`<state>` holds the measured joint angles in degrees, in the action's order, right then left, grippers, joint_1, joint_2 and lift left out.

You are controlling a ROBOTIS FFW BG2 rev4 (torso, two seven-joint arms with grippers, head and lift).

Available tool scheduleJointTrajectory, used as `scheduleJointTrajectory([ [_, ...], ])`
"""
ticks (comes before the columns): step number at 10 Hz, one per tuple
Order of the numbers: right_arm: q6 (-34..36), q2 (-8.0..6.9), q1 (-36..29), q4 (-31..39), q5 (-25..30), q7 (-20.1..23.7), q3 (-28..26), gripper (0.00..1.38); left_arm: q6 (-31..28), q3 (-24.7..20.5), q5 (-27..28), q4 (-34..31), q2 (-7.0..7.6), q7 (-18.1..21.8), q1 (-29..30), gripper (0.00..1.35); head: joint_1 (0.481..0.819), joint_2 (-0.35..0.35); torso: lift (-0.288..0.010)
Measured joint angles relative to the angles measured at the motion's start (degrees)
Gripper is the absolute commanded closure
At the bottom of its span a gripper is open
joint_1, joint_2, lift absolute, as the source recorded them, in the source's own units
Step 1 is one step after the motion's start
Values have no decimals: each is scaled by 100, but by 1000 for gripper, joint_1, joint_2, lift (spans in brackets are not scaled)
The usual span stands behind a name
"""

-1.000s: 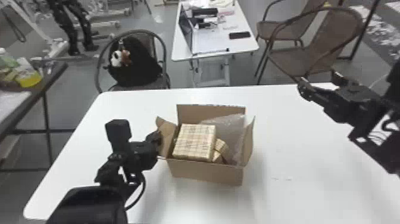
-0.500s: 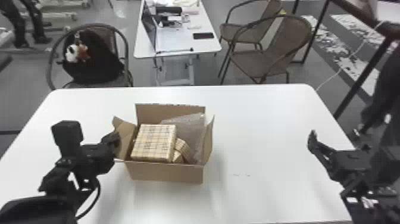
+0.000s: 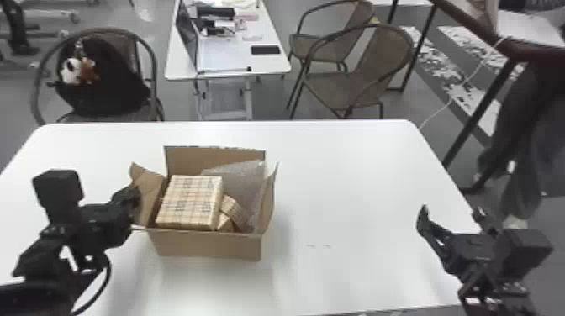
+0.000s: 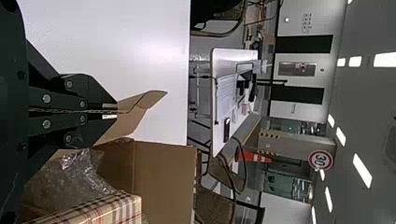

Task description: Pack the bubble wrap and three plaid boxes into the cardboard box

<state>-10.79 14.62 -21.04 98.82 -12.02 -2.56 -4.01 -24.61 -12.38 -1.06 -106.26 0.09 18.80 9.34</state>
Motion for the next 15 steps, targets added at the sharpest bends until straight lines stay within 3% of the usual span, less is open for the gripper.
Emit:
scheduleJointTrajectory([
  [3,122,-11,34,-3,-9,34,24,225,-48,-249,30,0,0,-48,-126,1214,695,-27,-92],
  [5,231,-12,61,-3,-19,81,52,225,-66,-519,14,0,0,-364,-177,1214,695,12,-92],
  [12,519,-12,81,69,-54,160,138,225,1579,-1188,-979,335,0,-3293,150,1214,695,215,-92],
  [15,610,-12,74,126,-27,175,182,225,2148,-1316,-1550,566,0,-4118,261,1214,695,280,-92],
])
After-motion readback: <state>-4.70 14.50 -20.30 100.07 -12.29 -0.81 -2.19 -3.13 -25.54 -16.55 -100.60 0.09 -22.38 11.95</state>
